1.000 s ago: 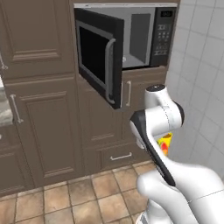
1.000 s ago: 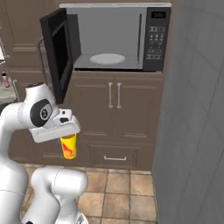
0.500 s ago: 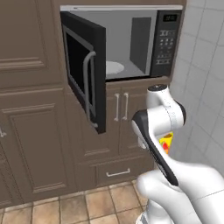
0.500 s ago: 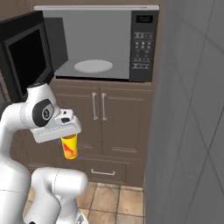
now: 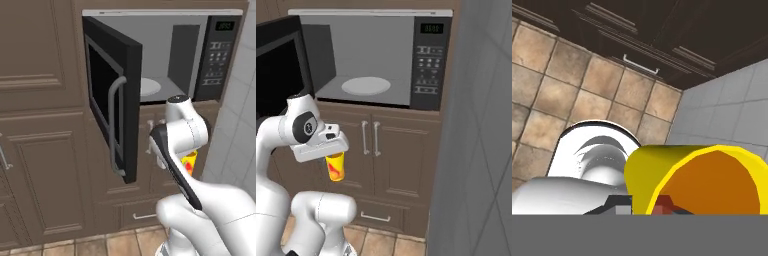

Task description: Place the microwavable item in the microwave. Then, close the microwave door and press the start button.

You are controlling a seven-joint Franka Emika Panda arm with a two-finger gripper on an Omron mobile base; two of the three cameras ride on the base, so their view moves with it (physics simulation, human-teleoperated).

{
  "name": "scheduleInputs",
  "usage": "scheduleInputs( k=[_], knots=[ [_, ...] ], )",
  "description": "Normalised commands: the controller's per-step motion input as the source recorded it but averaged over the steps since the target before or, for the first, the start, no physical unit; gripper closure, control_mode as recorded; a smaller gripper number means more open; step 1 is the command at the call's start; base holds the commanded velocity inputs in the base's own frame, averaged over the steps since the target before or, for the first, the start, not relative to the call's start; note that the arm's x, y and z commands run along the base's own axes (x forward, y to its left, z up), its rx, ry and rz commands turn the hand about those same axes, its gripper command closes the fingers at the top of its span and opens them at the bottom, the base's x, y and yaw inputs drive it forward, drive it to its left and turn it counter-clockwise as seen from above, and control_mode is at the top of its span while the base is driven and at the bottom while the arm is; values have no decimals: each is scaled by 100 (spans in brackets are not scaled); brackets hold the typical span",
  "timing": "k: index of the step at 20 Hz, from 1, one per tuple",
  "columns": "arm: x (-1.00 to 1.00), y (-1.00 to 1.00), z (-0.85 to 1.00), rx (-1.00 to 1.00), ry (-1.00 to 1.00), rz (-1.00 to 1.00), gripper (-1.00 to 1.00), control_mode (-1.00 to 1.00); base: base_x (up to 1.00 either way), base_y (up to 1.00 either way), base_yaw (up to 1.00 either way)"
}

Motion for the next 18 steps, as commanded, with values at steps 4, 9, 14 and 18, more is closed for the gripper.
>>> scheduleInputs(
  k=[4, 9, 14, 18],
  knots=[
    [0, 0, 0, 0, 0, 0, 100, 100, 46, -32, 18],
    [0, 0, 0, 0, 0, 0, 100, 100, 46, -36, 17],
    [0, 0, 0, 0, 0, 0, 100, 100, 39, -25, 13],
    [0, 0, 0, 0, 0, 0, 100, 100, 11, -4, 3]
  ],
)
